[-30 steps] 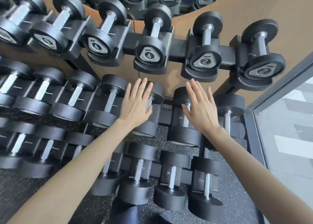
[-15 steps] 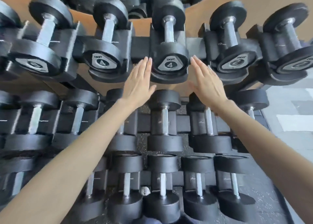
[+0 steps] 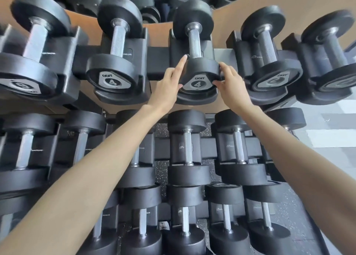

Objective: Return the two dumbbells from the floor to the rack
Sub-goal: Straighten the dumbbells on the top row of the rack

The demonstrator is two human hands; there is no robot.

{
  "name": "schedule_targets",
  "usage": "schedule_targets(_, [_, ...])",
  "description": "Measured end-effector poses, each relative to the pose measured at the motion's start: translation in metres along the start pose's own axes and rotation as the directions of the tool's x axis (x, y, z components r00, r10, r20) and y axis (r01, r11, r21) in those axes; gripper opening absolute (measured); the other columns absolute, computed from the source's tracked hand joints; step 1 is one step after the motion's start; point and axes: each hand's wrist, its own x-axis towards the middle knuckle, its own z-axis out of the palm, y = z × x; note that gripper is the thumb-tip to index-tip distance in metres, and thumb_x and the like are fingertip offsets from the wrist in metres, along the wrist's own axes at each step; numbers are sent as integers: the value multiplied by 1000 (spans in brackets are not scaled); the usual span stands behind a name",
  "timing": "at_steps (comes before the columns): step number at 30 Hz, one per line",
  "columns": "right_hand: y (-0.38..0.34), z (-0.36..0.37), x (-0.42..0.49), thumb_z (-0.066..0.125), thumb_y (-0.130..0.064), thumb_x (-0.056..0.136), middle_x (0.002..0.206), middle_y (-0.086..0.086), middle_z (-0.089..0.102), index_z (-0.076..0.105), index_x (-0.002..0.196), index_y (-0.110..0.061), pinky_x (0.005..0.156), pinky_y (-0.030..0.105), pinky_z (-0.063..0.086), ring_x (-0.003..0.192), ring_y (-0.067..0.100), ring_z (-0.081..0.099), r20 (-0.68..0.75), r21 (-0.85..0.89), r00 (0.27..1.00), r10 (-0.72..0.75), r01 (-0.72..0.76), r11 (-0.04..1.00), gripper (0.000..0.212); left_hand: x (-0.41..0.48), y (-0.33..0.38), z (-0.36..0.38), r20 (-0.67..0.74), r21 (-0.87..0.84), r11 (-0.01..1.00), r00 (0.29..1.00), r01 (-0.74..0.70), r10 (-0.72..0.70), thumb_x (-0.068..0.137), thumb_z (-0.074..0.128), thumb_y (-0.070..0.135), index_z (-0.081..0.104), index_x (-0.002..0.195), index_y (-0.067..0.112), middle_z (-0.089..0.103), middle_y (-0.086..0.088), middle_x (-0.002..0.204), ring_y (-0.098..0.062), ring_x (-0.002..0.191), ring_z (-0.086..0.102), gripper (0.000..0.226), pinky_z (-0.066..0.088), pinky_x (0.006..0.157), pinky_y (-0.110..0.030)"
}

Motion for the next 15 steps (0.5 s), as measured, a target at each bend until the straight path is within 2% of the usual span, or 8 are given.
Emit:
schedule_targets(3, [4,1,0,55,-11,89,125,13,51,38,134,-10,91,48,42,103,35,57,10,34,1000,4,-4,999,48,1,3,2,9,1,1000,1000,2,-2,93,47,-3,5,149,26,44,-12,122,-10,76,40,75,27,66,-17])
schedule_targets(6, [5,-1,2,56,-11,89,123,13,51,39,133,-11,92,49,42,102,34,57,22,53,1000,-11,10,999,47,0,4,5,3,-2,1000,1000,31,-31,92,46,-6,1,148,28,43,-11,124,-15,77,50,79,33,64,-21])
schedule_targets(9, [6,-2,2,56,-13,89,123,13,50,37,136,-12,93,49,42,102,35,57,34,55,998,-43,41,998,51,-2,7,5,-2,-11,998,998,62,-62,94,47,-2,-1,148,29,43,-12,129,-22,89,60,79,39,68,-25])
schedule_targets(11, [5,-5,1,56,-15,90,128,14,48,30,141,-12,93,50,43,106,35,56,57,40,997,-53,51,998,57,-5,10,0,-11,21,996,997,81,-81,94,47,-1,0,149,26,41,-12,136,-23,91,61,78,42,69,-27])
schedule_targets(13, [1,-6,-3,56,-17,91,134,14,43,23,144,-10,93,48,43,109,35,53,68,3,994,-86,86,996,63,-12,11,-6,-15,79,993,996,84,-84,94,48,2,3,149,22,37,-12,142,-22,86,61,74,45,64,-30])
schedule_targets(15, [-9,-8,-13,57,-18,90,141,11,37,23,144,-8,90,43,44,115,31,49,22,-68,989,-146,147,987,65,-27,8,-10,-23,134,989,997,70,-68,94,49,6,8,149,18,36,-10,145,-23,98,59,70,49,63,-34])
